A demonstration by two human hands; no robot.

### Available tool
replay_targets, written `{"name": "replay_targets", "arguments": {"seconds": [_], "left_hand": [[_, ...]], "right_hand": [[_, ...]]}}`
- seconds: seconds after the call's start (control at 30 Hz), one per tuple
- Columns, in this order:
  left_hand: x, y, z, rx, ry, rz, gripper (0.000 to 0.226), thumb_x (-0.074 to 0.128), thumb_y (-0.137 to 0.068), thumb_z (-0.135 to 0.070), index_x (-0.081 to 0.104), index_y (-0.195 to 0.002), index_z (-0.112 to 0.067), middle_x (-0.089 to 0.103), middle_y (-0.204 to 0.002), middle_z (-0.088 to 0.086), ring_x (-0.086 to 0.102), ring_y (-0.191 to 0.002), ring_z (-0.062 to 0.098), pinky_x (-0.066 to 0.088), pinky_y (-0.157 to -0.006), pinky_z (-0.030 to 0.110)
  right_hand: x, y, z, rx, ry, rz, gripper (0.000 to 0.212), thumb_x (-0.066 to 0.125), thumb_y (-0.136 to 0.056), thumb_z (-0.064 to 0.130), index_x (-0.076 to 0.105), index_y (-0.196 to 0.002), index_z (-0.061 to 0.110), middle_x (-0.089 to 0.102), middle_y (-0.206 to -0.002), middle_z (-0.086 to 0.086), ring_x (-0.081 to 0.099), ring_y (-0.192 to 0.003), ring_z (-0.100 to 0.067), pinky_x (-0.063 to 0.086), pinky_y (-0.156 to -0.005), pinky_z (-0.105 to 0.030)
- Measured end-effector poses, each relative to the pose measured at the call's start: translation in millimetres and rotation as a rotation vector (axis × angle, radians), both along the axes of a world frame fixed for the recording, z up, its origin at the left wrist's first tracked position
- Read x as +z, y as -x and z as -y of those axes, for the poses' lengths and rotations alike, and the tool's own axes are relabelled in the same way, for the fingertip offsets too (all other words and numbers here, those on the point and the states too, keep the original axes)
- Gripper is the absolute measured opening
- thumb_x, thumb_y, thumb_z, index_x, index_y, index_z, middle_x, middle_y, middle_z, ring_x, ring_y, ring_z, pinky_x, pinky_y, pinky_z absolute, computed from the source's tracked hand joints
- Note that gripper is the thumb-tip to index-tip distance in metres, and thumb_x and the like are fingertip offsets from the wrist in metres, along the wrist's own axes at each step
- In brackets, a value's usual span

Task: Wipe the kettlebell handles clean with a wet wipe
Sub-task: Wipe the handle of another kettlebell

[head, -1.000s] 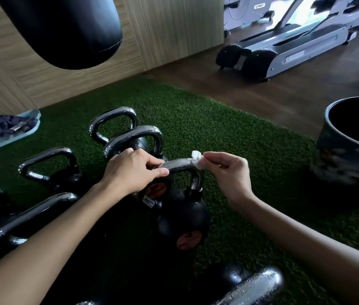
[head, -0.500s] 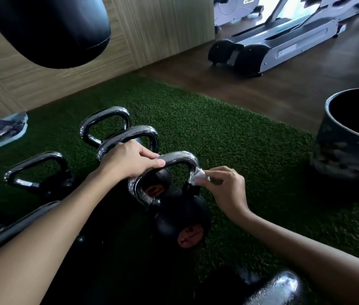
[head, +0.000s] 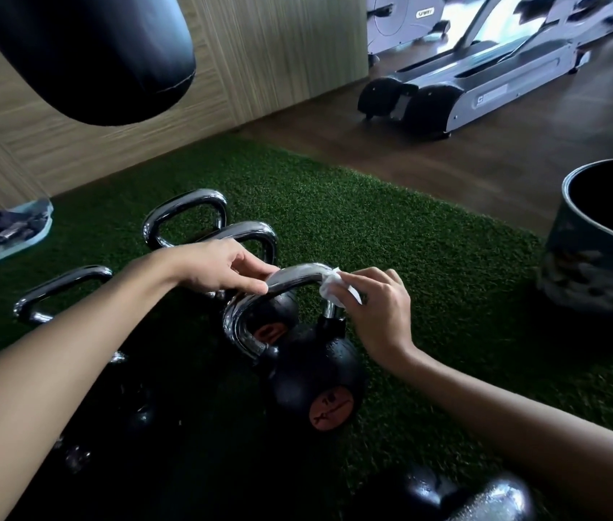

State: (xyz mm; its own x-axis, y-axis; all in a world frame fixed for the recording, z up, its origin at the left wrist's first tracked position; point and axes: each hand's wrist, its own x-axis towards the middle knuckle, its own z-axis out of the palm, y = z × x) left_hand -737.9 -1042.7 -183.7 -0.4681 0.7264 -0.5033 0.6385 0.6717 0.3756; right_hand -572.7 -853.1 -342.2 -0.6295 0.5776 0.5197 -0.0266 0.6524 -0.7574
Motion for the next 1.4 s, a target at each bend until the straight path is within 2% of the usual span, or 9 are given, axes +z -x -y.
{"name": "replay_targets", "arguments": {"seconds": [0.1, 0.23, 0.33, 0.47, 0.6, 0.8, 0.97, 1.1, 1.4], "left_hand": [[0, 9, 6, -0.045, 0.036, 0.062, 0.066, 0.071, -0.072, -0.072, 0.059, -0.133, -0.051, 0.060, -0.133, -0.031, 0.053, -0.127, -0.008, 0.034, -0.116, 0.027], [-4, 17, 11, -0.014, 0.002, 0.126, 0.051, 0.068, -0.092, -0.030, 0.056, -0.143, -0.031, 0.061, -0.135, -0.024, 0.053, -0.129, -0.004, 0.037, -0.115, 0.024], [-6, 19, 15, 0.015, -0.035, 0.155, 0.048, 0.066, -0.096, -0.019, 0.057, -0.142, -0.024, 0.063, -0.136, -0.019, 0.056, -0.126, -0.003, 0.041, -0.112, 0.021], [-13, 22, 20, 0.039, -0.093, 0.140, 0.052, 0.070, -0.086, -0.039, 0.062, -0.137, -0.034, 0.068, -0.127, -0.020, 0.061, -0.122, 0.001, 0.040, -0.116, 0.034], [-21, 23, 23, 0.014, -0.160, 0.168, 0.051, 0.069, -0.083, -0.048, 0.063, -0.134, -0.041, 0.067, -0.128, -0.022, 0.059, -0.124, -0.001, 0.036, -0.118, 0.036], [-26, 19, 25, 0.009, -0.216, 0.178, 0.049, 0.069, -0.081, -0.051, 0.065, -0.129, -0.045, 0.068, -0.122, -0.026, 0.059, -0.123, -0.001, 0.036, -0.117, 0.033], [-28, 20, 26, 0.053, -0.252, 0.220, 0.051, 0.073, -0.081, -0.044, 0.067, -0.131, -0.036, 0.070, -0.115, -0.028, 0.063, -0.111, -0.008, 0.040, -0.113, 0.027], [-29, 22, 28, 0.058, -0.268, 0.200, 0.046, 0.075, -0.086, -0.039, 0.068, -0.131, -0.034, 0.070, -0.117, -0.026, 0.061, -0.114, -0.009, 0.038, -0.115, 0.025], [-29, 19, 32, 0.041, -0.276, 0.131, 0.043, 0.073, -0.086, -0.046, 0.067, -0.129, -0.041, 0.069, -0.122, -0.024, 0.061, -0.115, -0.009, 0.038, -0.107, 0.016]], "right_hand": [[15, 13, 6, 0.049, -0.143, -0.059, 0.021, 0.078, -0.086, 0.037, 0.081, -0.102, 0.024, 0.068, -0.094, 0.007, 0.053, -0.085, -0.020, 0.045, -0.076, -0.033], [30, 28, 24, 0.194, -0.342, -0.119, 0.012, 0.081, -0.085, 0.028, 0.082, -0.097, 0.024, 0.067, -0.093, 0.002, 0.056, -0.082, -0.025, 0.050, -0.075, -0.039], [30, 29, 21, 0.152, -0.250, -0.061, 0.019, 0.084, -0.081, 0.031, 0.082, -0.098, 0.024, 0.072, -0.091, 0.005, 0.058, -0.082, -0.020, 0.051, -0.074, -0.040], [41, 29, 26, 0.112, -0.140, -0.040, 0.018, 0.088, -0.077, 0.033, 0.083, -0.090, 0.021, 0.077, -0.087, 0.008, 0.059, -0.073, -0.006, 0.050, -0.078, -0.038], [48, 30, 58, 0.196, -0.212, 0.002, 0.019, 0.085, -0.076, 0.038, 0.082, -0.089, 0.024, 0.078, -0.095, 0.009, 0.065, -0.083, -0.013, 0.050, -0.082, -0.035], [53, 15, 68, 0.103, -0.068, 0.025, 0.019, 0.089, -0.072, 0.040, 0.082, -0.086, 0.028, 0.075, -0.089, 0.020, 0.060, -0.082, 0.013, 0.039, -0.083, -0.006], [54, 15, 108, 0.156, 0.198, 0.174, 0.020, 0.093, -0.069, 0.035, 0.081, -0.081, 0.025, 0.075, -0.074, 0.016, 0.069, -0.070, 0.004, 0.051, -0.072, -0.014], [61, 17, 124, 0.135, 0.355, 0.196, 0.018, 0.093, -0.070, 0.034, 0.081, -0.081, 0.026, 0.073, -0.069, 0.020, 0.065, -0.065, 0.011, 0.045, -0.066, -0.005], [38, 5, 144, 0.125, 0.335, 0.333, 0.020, 0.093, -0.069, 0.035, 0.081, -0.083, 0.025, 0.074, -0.071, 0.015, 0.064, -0.065, 0.007, 0.045, -0.064, -0.008]]}}
